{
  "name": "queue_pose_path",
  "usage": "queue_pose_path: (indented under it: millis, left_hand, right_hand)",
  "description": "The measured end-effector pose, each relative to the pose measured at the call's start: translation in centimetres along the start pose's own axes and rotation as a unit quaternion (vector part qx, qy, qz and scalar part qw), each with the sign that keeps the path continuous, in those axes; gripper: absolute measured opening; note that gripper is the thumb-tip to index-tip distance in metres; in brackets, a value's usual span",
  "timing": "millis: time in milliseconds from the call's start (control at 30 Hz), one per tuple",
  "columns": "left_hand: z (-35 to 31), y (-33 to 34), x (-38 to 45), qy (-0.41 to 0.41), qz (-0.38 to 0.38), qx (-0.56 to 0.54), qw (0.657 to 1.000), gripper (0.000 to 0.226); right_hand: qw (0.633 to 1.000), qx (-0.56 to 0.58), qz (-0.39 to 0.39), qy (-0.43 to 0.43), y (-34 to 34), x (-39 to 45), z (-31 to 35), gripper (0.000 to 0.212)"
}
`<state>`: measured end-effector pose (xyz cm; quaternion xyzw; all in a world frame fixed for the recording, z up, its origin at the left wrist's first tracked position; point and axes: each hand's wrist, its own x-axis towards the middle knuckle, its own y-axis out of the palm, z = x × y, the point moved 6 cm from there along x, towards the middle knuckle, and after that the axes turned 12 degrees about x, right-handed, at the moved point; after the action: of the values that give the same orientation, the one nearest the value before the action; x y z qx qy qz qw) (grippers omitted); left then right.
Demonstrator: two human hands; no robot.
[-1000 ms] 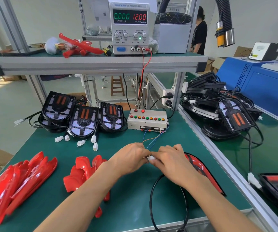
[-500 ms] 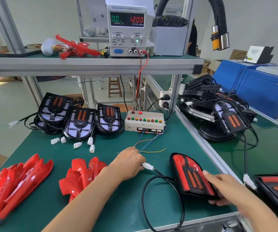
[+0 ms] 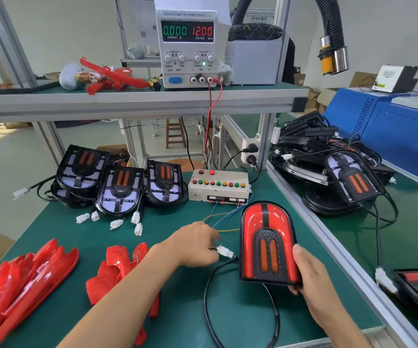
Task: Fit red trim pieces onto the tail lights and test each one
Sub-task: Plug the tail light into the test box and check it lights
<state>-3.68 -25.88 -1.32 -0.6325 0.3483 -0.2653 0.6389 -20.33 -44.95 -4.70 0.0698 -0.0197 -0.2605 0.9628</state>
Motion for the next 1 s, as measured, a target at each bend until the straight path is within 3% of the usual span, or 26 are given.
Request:
queue_pose_path:
  millis: [67, 133, 233, 567, 1000]
  left_hand:
    - [0.7, -0.8, 0.7, -0.029, -0.045, -0.054, 0.997, 0.045]
    - [1.9, -1.9, 1.5, -0.077, -0.137, -0.097, 0.983, 0.033]
    - [3.9, -2.6, 2.8, -0.139, -0.221, -0.108, 0.959, 0.03]
    - [6.4, -1.2, 7.6, -0.178, -0.15, -0.054, 0.971, 0.058]
    - [7.2, -1.2, 10.4, -0.177, -0.108, -0.06, 0.976, 0.065]
  right_hand:
    - [1.0, 0.006, -0.004, -0.021, 0.7, 0.5, -0.1, 0.045]
    - [1.0, 0.013, 0.006, -0.023, 1.2, 0.8, -0.6, 0.048]
    - [1.0, -0.004, 0.02, -0.011, 1.2, 1.0, -1.7, 0.047]
    - [0.998, -0.048, 0.027, 0.0, 0.8, 2.4, -2.9, 0.043]
    - [0.999, -0.017, -0.008, 0.026, 0.5, 2.6, -3.2, 0.053]
